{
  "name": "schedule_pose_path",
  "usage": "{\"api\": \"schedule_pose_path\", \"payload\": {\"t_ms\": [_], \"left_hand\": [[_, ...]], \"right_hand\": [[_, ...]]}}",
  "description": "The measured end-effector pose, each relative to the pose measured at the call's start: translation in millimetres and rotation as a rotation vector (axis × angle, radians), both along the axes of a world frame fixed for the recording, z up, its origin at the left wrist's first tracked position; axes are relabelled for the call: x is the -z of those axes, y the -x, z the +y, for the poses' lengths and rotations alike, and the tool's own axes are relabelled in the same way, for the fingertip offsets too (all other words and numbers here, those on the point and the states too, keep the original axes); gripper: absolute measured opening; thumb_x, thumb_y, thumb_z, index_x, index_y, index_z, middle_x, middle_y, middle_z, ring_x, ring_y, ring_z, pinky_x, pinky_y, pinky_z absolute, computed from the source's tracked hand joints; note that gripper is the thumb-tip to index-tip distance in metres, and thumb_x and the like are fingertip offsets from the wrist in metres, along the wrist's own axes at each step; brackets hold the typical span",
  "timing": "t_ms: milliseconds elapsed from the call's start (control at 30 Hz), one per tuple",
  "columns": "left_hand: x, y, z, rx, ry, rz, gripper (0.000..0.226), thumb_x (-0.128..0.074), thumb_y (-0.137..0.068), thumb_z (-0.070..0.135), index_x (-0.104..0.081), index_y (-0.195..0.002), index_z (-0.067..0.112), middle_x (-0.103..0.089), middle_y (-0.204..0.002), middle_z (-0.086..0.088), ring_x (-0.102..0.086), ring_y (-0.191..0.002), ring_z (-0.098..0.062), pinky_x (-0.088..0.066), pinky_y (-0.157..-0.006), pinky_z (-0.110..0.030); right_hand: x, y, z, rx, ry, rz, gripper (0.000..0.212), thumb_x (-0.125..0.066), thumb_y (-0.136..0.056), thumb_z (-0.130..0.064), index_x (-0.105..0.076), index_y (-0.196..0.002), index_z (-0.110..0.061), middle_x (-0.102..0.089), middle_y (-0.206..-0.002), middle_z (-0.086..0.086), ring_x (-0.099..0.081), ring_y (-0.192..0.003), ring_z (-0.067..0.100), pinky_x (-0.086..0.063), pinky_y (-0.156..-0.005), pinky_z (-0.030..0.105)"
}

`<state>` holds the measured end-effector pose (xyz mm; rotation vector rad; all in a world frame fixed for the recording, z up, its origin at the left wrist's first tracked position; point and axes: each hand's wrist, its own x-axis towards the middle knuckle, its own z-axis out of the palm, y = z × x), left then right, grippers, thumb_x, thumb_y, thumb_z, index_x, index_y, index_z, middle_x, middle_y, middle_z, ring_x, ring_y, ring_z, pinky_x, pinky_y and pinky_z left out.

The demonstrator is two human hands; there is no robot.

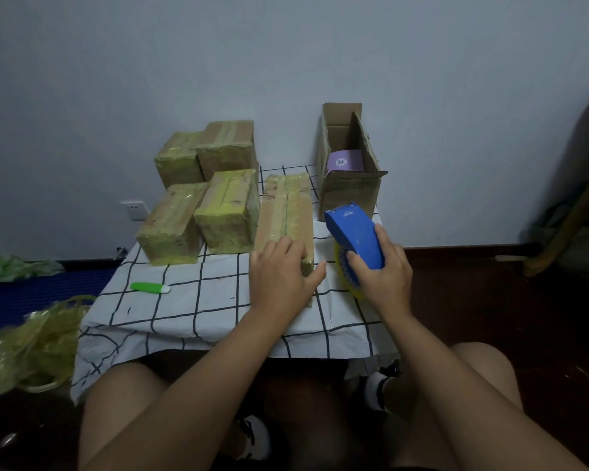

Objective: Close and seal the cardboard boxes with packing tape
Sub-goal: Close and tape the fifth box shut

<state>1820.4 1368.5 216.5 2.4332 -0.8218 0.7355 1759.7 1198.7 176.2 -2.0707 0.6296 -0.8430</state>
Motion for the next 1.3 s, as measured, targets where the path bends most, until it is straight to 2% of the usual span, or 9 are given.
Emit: {"api": "schedule_pose_path", "payload": {"t_ms": [167, 300, 500, 600, 733, 833, 967, 1133, 1300], "left_hand": [[9, -5, 11, 0.058, 0.000, -0.020, 0.025, -0.073, -0.080, 0.038, -0.057, -0.081, 0.019, -0.052, -0.080, 0.006, -0.049, -0.076, -0.019, -0.027, -0.070, -0.031], [8, -3, 9, 0.058, -0.067, -0.088, 0.024, -0.073, -0.082, 0.035, -0.056, -0.079, 0.017, -0.054, -0.078, 0.003, -0.051, -0.074, -0.021, -0.023, -0.067, -0.032], [10, -1, 8, 0.042, -0.046, -0.077, 0.021, -0.073, -0.080, 0.030, -0.056, -0.079, 0.017, -0.053, -0.079, 0.003, -0.049, -0.073, -0.020, -0.025, -0.069, -0.031], [7, 1, 8, 0.068, -0.041, -0.043, 0.020, -0.066, -0.085, 0.036, -0.058, -0.081, 0.018, -0.054, -0.081, 0.004, -0.049, -0.075, -0.019, -0.027, -0.071, -0.031], [-5, -12, 29, 0.235, -0.057, 0.116, 0.033, -0.044, -0.097, 0.042, -0.069, -0.099, 0.021, -0.063, -0.094, 0.006, -0.055, -0.087, -0.019, -0.036, -0.075, -0.032], [-16, -29, 37, 0.362, -0.094, 0.200, 0.024, -0.055, -0.096, 0.028, -0.073, -0.108, 0.017, -0.069, -0.100, 0.003, -0.061, -0.094, -0.023, -0.047, -0.075, -0.036], [-15, -43, 39, 0.472, -0.129, 0.124, 0.025, -0.060, -0.092, 0.028, -0.074, -0.106, 0.012, -0.071, -0.094, -0.001, -0.064, -0.086, -0.026, -0.046, -0.071, -0.030], [0, -49, 46, 0.511, -0.122, 0.032, 0.029, -0.063, -0.089, 0.023, -0.070, -0.116, 0.012, -0.070, -0.104, -0.002, -0.062, -0.087, -0.025, -0.048, -0.075, -0.032], [8, -43, 35, 0.470, -0.076, -0.089, 0.026, -0.059, -0.093, 0.024, -0.070, -0.112, 0.010, -0.072, -0.104, -0.003, -0.062, -0.083, -0.025, -0.037, -0.072, -0.027]], "right_hand": [[0, 2, 0, -0.004, 0.003, 0.001, 0.074, -0.071, -0.087, -0.040, -0.037, -0.152, -0.029, -0.048, -0.109, 0.001, -0.051, -0.097, 0.017, -0.041, -0.079, 0.028], [-1, 1, 1, 0.001, 0.002, 0.000, 0.074, -0.071, -0.087, -0.040, -0.037, -0.151, -0.029, -0.048, -0.109, 0.001, -0.050, -0.096, 0.017, -0.041, -0.079, 0.028], [2, 2, 1, 0.007, 0.001, -0.011, 0.075, -0.072, -0.087, -0.040, -0.037, -0.152, -0.029, -0.049, -0.107, 0.001, -0.051, -0.094, 0.016, -0.042, -0.078, 0.028], [3, 2, 1, 0.005, -0.002, -0.015, 0.075, -0.072, -0.086, -0.041, -0.036, -0.152, -0.030, -0.049, -0.108, 0.000, -0.051, -0.096, 0.016, -0.043, -0.080, 0.029], [2, 1, 1, 0.002, -0.007, -0.007, 0.075, -0.071, -0.086, -0.042, -0.036, -0.152, -0.031, -0.048, -0.108, -0.001, -0.050, -0.096, 0.015, -0.042, -0.079, 0.029], [0, 0, 1, 0.001, -0.001, 0.008, 0.075, -0.071, -0.087, -0.041, -0.036, -0.152, -0.030, -0.047, -0.108, 0.001, -0.051, -0.095, 0.016, -0.042, -0.078, 0.029], [0, 1, 1, 0.007, -0.012, 0.009, 0.074, -0.070, -0.087, -0.041, -0.036, -0.152, -0.031, -0.047, -0.107, 0.000, -0.051, -0.094, 0.016, -0.041, -0.077, 0.029], [0, 1, 1, 0.012, 0.002, 0.004, 0.074, -0.071, -0.087, -0.039, -0.037, -0.151, -0.030, -0.047, -0.106, 0.000, -0.051, -0.093, 0.016, -0.042, -0.076, 0.029], [-1, 1, 2, 0.010, -0.004, 0.006, 0.074, -0.072, -0.087, -0.039, -0.037, -0.151, -0.030, -0.047, -0.107, 0.000, -0.051, -0.094, 0.017, -0.044, -0.077, 0.030]]}}
